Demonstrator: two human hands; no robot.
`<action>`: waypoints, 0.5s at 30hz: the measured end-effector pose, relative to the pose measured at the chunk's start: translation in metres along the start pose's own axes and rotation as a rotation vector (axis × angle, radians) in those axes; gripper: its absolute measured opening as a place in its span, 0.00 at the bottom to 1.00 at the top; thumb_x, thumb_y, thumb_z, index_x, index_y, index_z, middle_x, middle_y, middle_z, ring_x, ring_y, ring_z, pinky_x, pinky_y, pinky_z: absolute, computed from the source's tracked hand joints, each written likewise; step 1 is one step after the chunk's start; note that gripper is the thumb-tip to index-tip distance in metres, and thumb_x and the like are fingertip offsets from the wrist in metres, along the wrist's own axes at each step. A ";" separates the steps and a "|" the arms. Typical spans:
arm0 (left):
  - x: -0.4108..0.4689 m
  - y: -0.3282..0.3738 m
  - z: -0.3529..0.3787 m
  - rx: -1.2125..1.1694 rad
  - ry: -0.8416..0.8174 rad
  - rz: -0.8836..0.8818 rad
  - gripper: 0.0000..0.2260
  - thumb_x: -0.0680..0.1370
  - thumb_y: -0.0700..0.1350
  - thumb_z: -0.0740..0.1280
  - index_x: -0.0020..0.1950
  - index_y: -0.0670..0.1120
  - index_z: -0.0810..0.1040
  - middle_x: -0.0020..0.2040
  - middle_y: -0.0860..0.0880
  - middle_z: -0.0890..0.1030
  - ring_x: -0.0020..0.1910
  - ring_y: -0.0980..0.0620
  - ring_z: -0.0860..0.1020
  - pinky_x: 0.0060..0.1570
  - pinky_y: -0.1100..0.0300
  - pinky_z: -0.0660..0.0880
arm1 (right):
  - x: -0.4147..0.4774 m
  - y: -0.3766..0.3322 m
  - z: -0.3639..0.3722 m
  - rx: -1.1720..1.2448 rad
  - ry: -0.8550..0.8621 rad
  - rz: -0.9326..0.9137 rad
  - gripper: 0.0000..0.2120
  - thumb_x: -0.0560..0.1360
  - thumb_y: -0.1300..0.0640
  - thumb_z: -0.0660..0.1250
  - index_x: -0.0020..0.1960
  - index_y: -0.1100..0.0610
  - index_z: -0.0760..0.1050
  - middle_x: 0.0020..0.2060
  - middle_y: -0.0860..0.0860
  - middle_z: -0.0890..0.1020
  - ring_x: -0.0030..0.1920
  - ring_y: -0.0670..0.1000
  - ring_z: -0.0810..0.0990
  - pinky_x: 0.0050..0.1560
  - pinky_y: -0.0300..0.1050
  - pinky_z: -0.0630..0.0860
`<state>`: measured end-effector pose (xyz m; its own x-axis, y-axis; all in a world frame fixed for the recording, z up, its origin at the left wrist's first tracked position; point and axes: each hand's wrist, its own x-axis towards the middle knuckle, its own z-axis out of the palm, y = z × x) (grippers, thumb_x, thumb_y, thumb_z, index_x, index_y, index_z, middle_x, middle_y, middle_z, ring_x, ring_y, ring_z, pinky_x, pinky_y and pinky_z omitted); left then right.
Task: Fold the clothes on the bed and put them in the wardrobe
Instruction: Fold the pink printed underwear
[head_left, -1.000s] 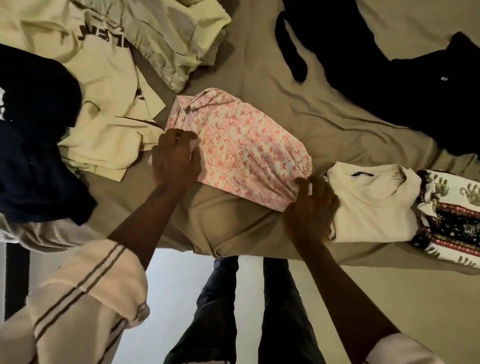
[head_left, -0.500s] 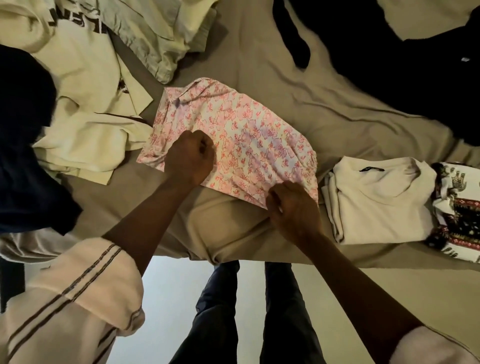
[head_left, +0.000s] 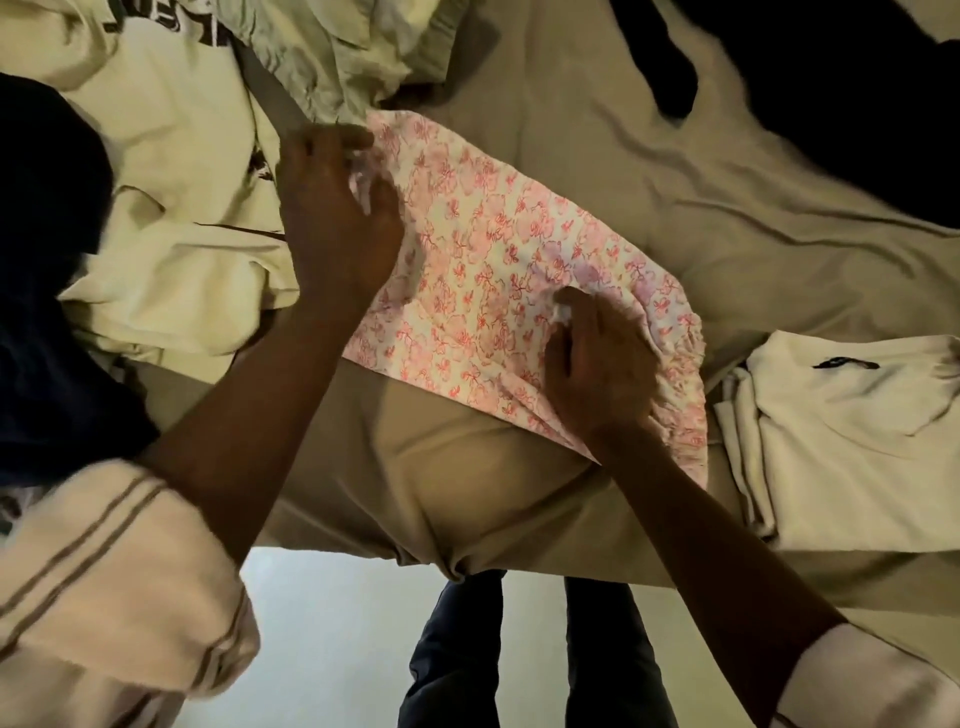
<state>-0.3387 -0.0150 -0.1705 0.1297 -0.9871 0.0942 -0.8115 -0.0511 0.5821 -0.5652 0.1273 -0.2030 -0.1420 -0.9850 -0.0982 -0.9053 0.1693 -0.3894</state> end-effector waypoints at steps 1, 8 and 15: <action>-0.010 -0.005 0.001 0.006 -0.039 -0.108 0.19 0.76 0.50 0.68 0.64 0.44 0.78 0.61 0.42 0.77 0.62 0.43 0.76 0.61 0.54 0.72 | 0.000 -0.001 0.001 -0.005 0.006 -0.002 0.15 0.82 0.53 0.61 0.67 0.52 0.74 0.55 0.52 0.81 0.52 0.57 0.80 0.53 0.52 0.72; -0.016 -0.013 0.008 0.004 -0.184 -0.425 0.34 0.71 0.65 0.76 0.69 0.48 0.72 0.63 0.49 0.80 0.61 0.49 0.79 0.58 0.56 0.74 | 0.001 0.003 0.003 0.048 0.043 -0.020 0.15 0.82 0.52 0.62 0.67 0.52 0.75 0.56 0.50 0.82 0.54 0.55 0.80 0.53 0.50 0.74; 0.003 -0.020 -0.020 -0.206 -0.532 -0.509 0.31 0.69 0.53 0.82 0.69 0.47 0.78 0.64 0.52 0.83 0.60 0.53 0.81 0.65 0.52 0.77 | 0.001 0.004 0.006 0.077 0.038 0.000 0.16 0.81 0.50 0.62 0.67 0.51 0.75 0.57 0.49 0.82 0.55 0.54 0.80 0.57 0.52 0.72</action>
<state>-0.3108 -0.0142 -0.1661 0.1249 -0.7924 -0.5970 -0.5957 -0.5411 0.5936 -0.5665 0.1272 -0.2101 -0.1581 -0.9853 -0.0641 -0.8720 0.1698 -0.4592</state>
